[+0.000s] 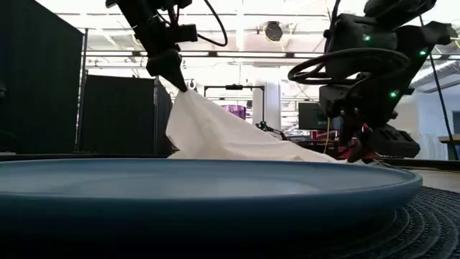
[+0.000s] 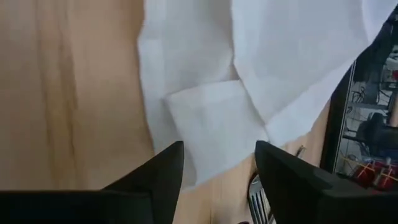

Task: Set table place
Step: Fold the white table napkin on the table

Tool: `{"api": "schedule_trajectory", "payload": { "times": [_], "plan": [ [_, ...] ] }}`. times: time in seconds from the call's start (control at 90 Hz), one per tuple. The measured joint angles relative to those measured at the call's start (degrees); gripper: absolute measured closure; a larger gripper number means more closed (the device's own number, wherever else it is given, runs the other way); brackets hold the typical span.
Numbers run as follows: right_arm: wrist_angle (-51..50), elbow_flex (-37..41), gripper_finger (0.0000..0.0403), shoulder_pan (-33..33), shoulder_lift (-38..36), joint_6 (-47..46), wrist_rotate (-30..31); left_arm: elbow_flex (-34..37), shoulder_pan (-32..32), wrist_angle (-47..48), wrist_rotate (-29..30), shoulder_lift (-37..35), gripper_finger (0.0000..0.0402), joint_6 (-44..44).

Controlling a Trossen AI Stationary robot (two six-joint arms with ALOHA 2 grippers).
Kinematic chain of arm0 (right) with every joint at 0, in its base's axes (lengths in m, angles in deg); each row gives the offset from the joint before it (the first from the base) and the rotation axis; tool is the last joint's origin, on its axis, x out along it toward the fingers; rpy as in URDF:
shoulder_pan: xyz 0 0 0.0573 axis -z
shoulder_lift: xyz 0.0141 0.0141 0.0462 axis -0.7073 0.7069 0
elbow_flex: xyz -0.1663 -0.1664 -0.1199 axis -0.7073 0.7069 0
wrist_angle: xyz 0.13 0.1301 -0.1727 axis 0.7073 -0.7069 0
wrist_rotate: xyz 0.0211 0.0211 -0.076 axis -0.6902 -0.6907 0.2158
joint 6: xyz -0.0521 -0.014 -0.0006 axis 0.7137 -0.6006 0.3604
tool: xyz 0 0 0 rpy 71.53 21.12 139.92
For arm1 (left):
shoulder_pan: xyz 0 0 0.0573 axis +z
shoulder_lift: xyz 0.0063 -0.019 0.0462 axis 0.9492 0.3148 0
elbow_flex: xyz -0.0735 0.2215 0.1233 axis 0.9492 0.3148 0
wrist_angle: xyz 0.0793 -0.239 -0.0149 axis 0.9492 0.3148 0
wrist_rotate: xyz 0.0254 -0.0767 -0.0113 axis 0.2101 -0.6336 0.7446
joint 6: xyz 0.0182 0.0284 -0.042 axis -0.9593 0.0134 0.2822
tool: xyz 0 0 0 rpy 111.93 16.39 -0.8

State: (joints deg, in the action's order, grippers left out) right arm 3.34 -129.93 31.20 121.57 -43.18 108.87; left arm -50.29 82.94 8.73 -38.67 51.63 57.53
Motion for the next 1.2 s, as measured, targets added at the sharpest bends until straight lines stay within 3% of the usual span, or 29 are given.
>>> {"api": "schedule_trajectory", "payload": {
  "times": [0.367,1.2],
  "plan": [
    [4.52,4.22,0.0229,0.39,-0.02,-1.06,-0.19,0.01,0.0,0.01,-0.68,0.0,0.0402,0.0],
    [7.56,4.35,0.0229,2.23,-0.02,-1.54,3.23,0.02,0.0,0.0,-0.66,0.0,0.0402,0.02]
  ]
}}
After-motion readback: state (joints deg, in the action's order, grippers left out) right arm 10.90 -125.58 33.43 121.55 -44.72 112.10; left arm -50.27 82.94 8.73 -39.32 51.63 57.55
